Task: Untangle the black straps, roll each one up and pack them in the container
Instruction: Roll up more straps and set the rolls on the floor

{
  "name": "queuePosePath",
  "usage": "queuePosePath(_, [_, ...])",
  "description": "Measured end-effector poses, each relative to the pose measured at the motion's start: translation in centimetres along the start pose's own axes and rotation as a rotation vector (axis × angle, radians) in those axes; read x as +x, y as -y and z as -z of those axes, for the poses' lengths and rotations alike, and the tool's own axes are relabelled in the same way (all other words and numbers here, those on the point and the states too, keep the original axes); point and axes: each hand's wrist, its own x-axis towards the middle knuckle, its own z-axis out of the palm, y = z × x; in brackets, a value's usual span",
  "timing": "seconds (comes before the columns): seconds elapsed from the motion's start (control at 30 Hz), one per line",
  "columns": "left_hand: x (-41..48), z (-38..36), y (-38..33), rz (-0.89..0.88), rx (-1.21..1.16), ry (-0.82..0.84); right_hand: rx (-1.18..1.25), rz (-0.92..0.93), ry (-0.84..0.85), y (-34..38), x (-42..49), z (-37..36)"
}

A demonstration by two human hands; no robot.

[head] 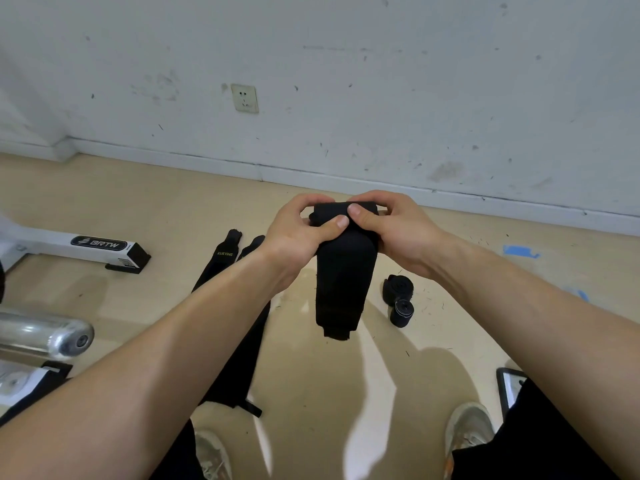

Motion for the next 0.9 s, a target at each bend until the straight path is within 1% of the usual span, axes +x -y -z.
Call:
queuePosePath(0.07, [0.13,0.11,0.13,0.03,-0.026,0.017,0.024,-0.001,-0.01,0.0,0.0,-0.01])
queuePosePath(0.23, [-0.04,-0.12,0.11,0.025,0.036,0.061,0.082,-0.019,-0.021,-0.06,-0.02,0.1])
queuePosePath(0.33, [-0.14,-0.57,-0.07,0.03,-0.004,0.048,0.1,-0.009,-0.01,0.27,-0.09,0.32])
queuePosePath(0.5, [-0.08,-0.72,0.02,0.003,-0.002,-0.009,0.111,0.007,0.006,0.38,-0.38,0.17])
queuePosePath(0.63, [-0.08,-0.54,0.0,-0.001,-0.013,-0.022,0.179,-0.057,0.041,0.42,-0.4,0.25])
queuePosePath(0.7, [-0.21,-0.39,-0.11,-0.013,-0.019,-0.018,0.158,-0.084,0.048,0.43,-0.39,0.26])
queuePosePath(0.77, [-0.38,-0.36,-0.2,-0.032,-0.014,-0.01,0.128,-0.068,0.042,0.3,-0.38,0.22])
queuePosePath(0.9, [-0.39,-0.35,-0.19,-0.047,-0.001,-0.001,0.089,0.021,-0.005,0.31,-0.3,0.21])
